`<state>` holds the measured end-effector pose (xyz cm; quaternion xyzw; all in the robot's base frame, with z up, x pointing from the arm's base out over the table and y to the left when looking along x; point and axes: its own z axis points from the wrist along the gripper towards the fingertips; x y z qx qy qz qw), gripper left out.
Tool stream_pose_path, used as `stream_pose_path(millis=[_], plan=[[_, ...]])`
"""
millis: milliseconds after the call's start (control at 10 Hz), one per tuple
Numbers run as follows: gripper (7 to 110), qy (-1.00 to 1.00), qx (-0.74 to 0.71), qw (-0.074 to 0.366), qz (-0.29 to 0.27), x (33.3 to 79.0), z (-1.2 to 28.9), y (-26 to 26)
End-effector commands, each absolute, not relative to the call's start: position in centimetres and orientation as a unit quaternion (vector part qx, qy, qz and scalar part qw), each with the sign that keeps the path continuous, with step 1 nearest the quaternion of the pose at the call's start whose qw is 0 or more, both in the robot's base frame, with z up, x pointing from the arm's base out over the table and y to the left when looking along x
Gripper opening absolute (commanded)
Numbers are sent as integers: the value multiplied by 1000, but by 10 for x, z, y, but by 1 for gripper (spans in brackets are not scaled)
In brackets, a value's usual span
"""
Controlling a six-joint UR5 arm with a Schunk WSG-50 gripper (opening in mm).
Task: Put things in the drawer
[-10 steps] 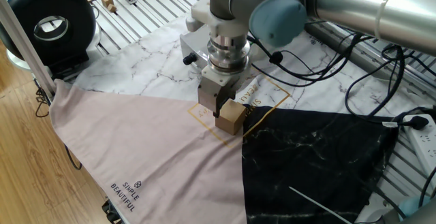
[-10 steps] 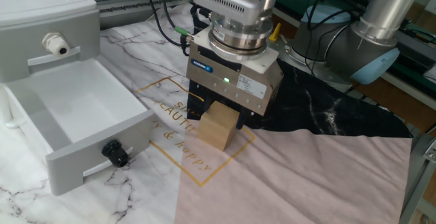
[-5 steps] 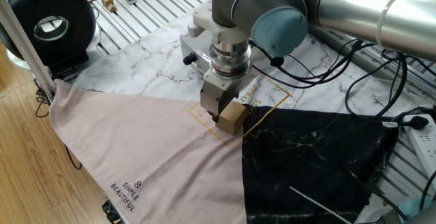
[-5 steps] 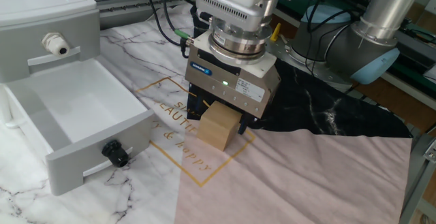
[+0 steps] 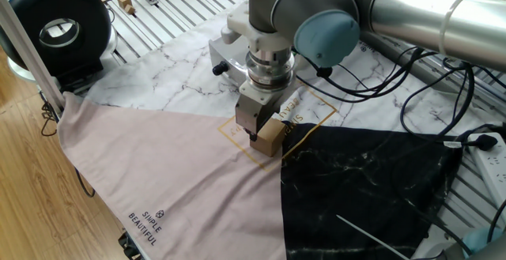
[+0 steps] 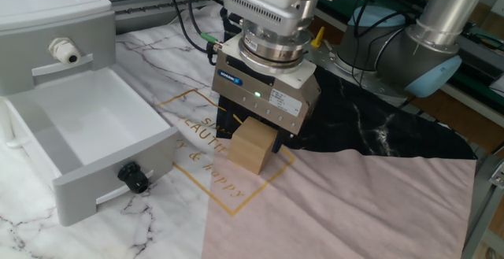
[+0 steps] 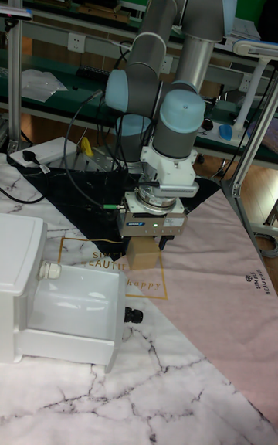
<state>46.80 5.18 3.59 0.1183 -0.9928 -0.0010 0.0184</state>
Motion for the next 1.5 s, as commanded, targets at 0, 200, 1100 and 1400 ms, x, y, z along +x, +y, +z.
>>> stream_pose_path(millis=[0,200,1100,1400], plan=[[66,-994,107,23,-16,466,30,54],[66,-994,107,26,-19,465,28,54],[66,-995,98,20,-18,469,18,60],[44,-995,95,24,-15,467,18,59]])
